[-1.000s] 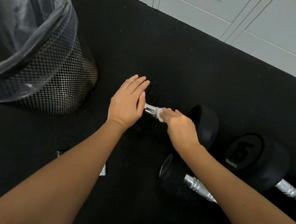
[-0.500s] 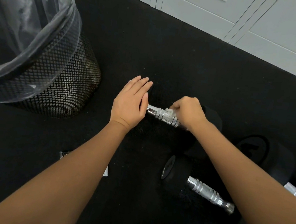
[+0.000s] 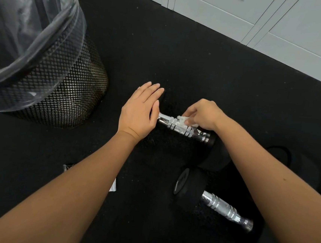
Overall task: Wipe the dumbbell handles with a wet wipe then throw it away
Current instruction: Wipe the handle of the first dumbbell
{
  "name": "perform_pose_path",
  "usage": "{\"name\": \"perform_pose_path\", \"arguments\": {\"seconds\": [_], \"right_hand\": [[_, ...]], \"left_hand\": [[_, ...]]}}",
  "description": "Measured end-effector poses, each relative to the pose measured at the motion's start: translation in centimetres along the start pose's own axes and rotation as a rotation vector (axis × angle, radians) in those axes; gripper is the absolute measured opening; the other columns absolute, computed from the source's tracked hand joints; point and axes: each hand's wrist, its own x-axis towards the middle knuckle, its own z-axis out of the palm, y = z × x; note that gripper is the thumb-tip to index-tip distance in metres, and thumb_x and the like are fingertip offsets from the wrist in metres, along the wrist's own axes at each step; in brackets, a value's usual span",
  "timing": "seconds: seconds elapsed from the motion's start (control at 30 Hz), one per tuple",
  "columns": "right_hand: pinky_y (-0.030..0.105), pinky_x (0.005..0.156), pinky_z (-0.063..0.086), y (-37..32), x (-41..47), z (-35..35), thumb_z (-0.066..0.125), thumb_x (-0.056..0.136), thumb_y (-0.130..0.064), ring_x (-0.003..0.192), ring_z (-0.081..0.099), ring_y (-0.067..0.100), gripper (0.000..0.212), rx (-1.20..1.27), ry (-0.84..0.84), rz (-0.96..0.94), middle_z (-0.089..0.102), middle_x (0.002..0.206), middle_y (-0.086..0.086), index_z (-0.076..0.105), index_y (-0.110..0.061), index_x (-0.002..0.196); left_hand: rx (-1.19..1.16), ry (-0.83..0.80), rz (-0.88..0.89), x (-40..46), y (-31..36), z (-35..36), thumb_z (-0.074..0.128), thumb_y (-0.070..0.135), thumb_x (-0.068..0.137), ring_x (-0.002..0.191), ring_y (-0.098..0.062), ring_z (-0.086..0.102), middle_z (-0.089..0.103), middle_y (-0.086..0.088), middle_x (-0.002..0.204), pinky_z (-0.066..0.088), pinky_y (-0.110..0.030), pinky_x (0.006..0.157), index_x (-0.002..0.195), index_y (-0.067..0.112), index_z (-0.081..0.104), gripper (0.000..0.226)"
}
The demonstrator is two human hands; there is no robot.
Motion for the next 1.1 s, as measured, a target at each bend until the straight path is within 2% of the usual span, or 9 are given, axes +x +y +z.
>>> {"name": "perform_pose_path", "arguments": {"seconds": [0.13,0.33,0.5,0.67,0.83,0.9,1.0,1.1], "right_hand": [[0.024,0.088,0.04,0.1,0.9,0.4,0.066,0.084,-0.015,0.119,0.05,0.019,0.024,0.015,0.121,0.057,0.064,0.118,0.005,0.07,-0.014,0.108],[0.023,0.088,0.047,0.0,-0.3,1.2,0.065,0.085,-0.015,0.104,0.061,0.02,0.023,0.036,0.114,-0.041,0.068,0.108,0.01,0.071,-0.013,0.107],[0.035,0.089,0.052,0.0,0.3,1.4,0.064,0.086,-0.016,0.098,0.063,0.027,0.017,-0.046,0.156,0.011,0.067,0.106,0.014,0.073,-0.013,0.1],[0.021,0.083,0.043,-0.9,0.2,1.3,0.062,0.088,-0.021,0.108,0.058,0.019,0.021,0.006,0.11,-0.04,0.068,0.109,0.007,0.072,-0.013,0.104],[0.028,0.095,0.044,-1.1,1.0,0.4,0.054,0.09,-0.01,0.118,0.05,0.023,0.025,-0.112,0.015,0.033,0.062,0.121,0.007,0.068,-0.016,0.111],[0.029,0.095,0.043,-1.8,1.9,0.5,0.051,0.091,-0.007,0.12,0.049,0.023,0.029,-0.123,-0.007,0.05,0.06,0.124,0.007,0.068,-0.018,0.112],[0.028,0.096,0.041,-2.5,2.3,1.0,0.054,0.091,-0.014,0.121,0.048,0.021,0.025,-0.087,-0.004,-0.01,0.062,0.121,0.005,0.068,-0.018,0.112],[0.024,0.09,0.042,-1.9,1.6,1.0,0.058,0.089,-0.017,0.113,0.054,0.019,0.023,-0.053,0.012,-0.1,0.066,0.114,0.005,0.069,-0.016,0.108]], "left_hand": [[0.004,0.008,0.006,0.0,0.0,0.1,0.032,0.022,0.096,0.133,-0.019,0.042,0.055,-0.003,0.134,0.036,-0.039,0.11,0.128,0.011,0.056,0.041],[-0.002,0.02,0.01,-0.1,-0.1,0.2,0.034,0.021,0.096,0.132,-0.019,0.042,0.056,-0.004,0.134,0.037,-0.038,0.109,0.128,0.011,0.056,0.04],[-0.005,0.028,0.014,0.0,-0.1,0.2,0.035,0.021,0.095,0.132,-0.02,0.043,0.056,-0.004,0.133,0.038,-0.038,0.109,0.127,0.011,0.057,0.04],[-0.01,0.042,0.018,0.0,-0.1,0.2,0.035,0.02,0.095,0.131,-0.02,0.044,0.057,-0.004,0.132,0.038,-0.038,0.108,0.126,0.01,0.057,0.04],[-0.002,0.036,0.013,-0.1,-0.1,0.3,0.035,0.021,0.095,0.131,-0.019,0.044,0.057,-0.003,0.132,0.039,-0.038,0.108,0.126,0.011,0.057,0.039],[-0.002,0.034,0.016,0.0,-0.1,0.3,0.035,0.021,0.095,0.131,-0.02,0.044,0.057,-0.004,0.132,0.04,-0.038,0.107,0.126,0.011,0.057,0.04],[-0.003,0.037,0.018,0.0,-0.1,0.3,0.035,0.021,0.095,0.131,-0.02,0.044,0.057,-0.004,0.132,0.04,-0.039,0.107,0.126,0.01,0.058,0.04],[0.0,0.036,0.018,-0.1,-0.2,0.3,0.035,0.021,0.095,0.131,-0.02,0.044,0.057,-0.004,0.133,0.04,-0.039,0.107,0.127,0.011,0.057,0.04]]}}
